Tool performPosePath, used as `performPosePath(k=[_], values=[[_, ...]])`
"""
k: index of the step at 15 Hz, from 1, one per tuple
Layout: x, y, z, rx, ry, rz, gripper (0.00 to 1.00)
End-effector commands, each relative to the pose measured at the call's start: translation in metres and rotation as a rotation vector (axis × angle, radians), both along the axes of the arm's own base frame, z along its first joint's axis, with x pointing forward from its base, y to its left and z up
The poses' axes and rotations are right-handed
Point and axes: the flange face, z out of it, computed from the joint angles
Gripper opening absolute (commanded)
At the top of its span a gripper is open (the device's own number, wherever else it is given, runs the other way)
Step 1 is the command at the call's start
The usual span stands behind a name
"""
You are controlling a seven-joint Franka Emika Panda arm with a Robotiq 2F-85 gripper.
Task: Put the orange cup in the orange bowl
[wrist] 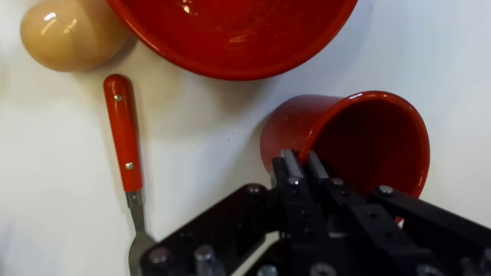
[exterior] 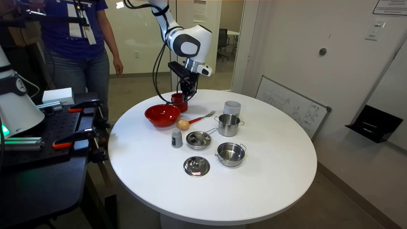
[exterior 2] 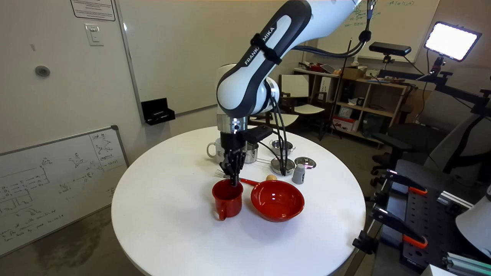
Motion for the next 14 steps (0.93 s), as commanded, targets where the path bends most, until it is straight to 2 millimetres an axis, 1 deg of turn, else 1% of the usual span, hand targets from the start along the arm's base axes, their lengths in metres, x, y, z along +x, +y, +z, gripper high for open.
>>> performPosePath(k=[1,3,5,10,11,14], values=[[0.002,-0.008,0.024,0.045,-0.081,0.024,0.02],[-0.001,-0.014,0.036,0.053,-0.129,0.026,0.02],[-0.008,-0.022,0.047,0.056,-0.143,0.004,0.02],[-0.047,-0.044,0.085,0.048,-0.162,-0.082,0.02],[-0.055,-0.046,0.095,0.043,-0.173,-0.093,0.02],[-0.075,-0.052,0.117,0.033,-0.197,-0.108,0.02]])
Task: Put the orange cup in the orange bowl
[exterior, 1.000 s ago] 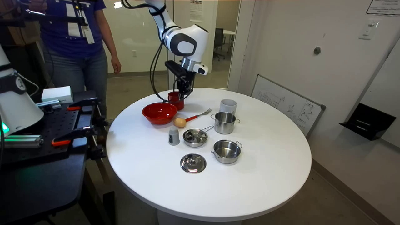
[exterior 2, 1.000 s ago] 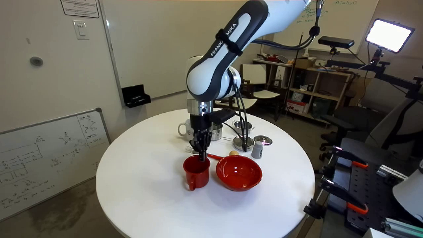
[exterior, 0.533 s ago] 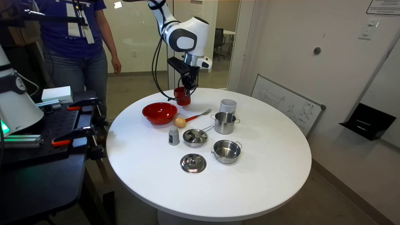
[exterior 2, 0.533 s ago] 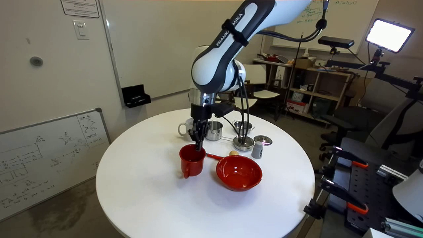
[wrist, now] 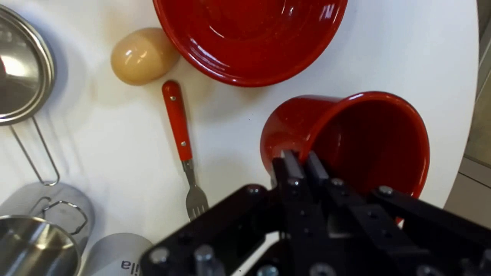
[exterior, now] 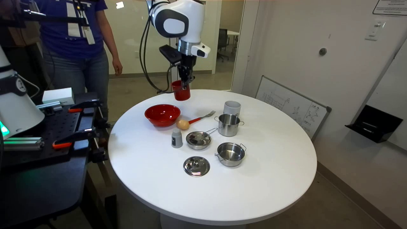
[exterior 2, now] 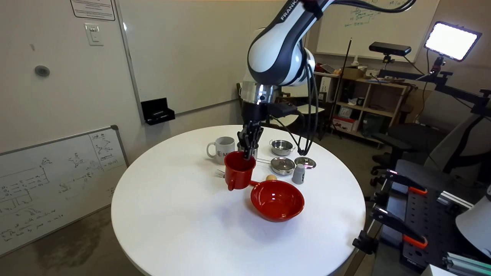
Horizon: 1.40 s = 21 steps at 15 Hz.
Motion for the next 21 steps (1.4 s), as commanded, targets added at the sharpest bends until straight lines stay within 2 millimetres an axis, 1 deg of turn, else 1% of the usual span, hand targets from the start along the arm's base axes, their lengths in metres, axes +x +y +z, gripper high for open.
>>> performPosePath(k=[1,3,5,8,10,13,17,19,21], values=[[-0.038,-0.006,0.035,-0.006,-0.027,-0.027,0.02],[-0.052,-0.009,0.043,-0.003,0.023,-0.045,0.02],[-0.065,-0.013,0.044,-0.018,0.089,-0.105,0.02],[-0.08,-0.027,0.034,-0.034,0.138,-0.21,0.02],[-0.086,-0.034,0.022,-0.034,0.149,-0.242,0.02],[-0.086,-0.039,0.0,-0.016,0.15,-0.268,0.02],[-0.086,-0.039,-0.032,0.043,0.149,-0.328,0.02],[-0.089,-0.039,-0.048,0.056,0.159,-0.364,0.02],[-0.091,-0.039,-0.06,0.065,0.164,-0.394,0.02]])
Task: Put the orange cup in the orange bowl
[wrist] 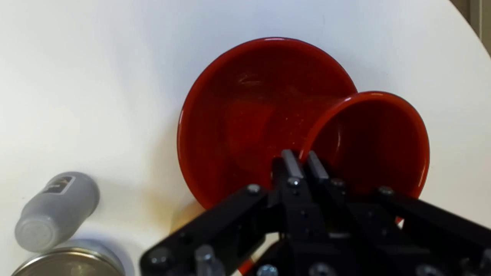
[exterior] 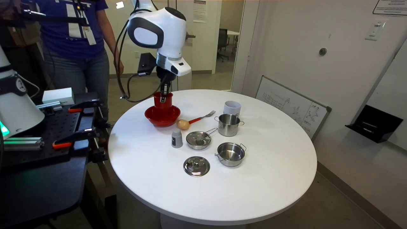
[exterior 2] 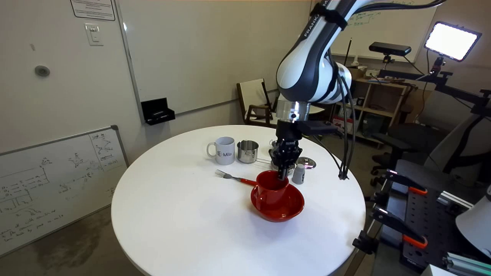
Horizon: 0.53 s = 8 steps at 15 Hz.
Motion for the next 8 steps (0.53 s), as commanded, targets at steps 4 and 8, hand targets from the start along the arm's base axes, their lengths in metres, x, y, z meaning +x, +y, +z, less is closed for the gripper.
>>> performPosePath(k=[4,8], values=[[0.001,0.0,-0.029,0.03,-0.008,-0.074,0.02],[0.003,-0.001,-0.036,0.042,-0.011,-0.085,0.02]])
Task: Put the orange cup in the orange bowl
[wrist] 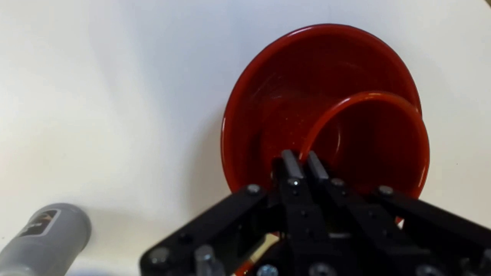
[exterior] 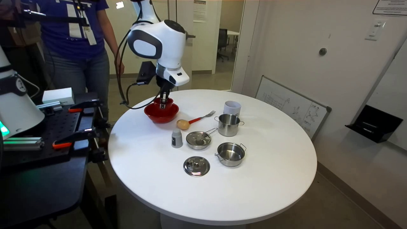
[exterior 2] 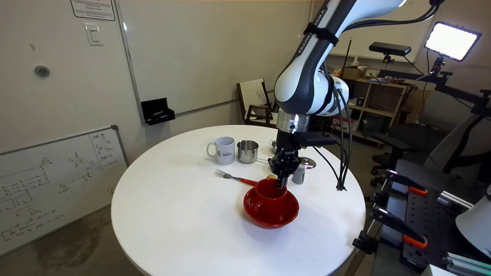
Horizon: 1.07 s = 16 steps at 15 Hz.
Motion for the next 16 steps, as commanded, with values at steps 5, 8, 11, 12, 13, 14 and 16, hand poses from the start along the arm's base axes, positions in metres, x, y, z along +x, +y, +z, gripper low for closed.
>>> performPosePath(k=[5,8,11,12,13,14,16], values=[[0.006,0.001,-0.009,0.04,-0.013,-0.042,0.34],[0.004,0.0,-0.009,0.039,-0.011,-0.057,0.55],[0.005,0.001,-0.003,0.027,-0.019,-0.058,0.76],[0.005,0.002,0.001,0.017,-0.025,-0.058,0.84],[0.006,0.002,0.008,0.0,-0.035,-0.057,0.9],[0.006,0.004,0.016,-0.022,-0.041,-0.055,0.99],[0.01,0.006,0.038,-0.077,-0.053,-0.041,1.0]])
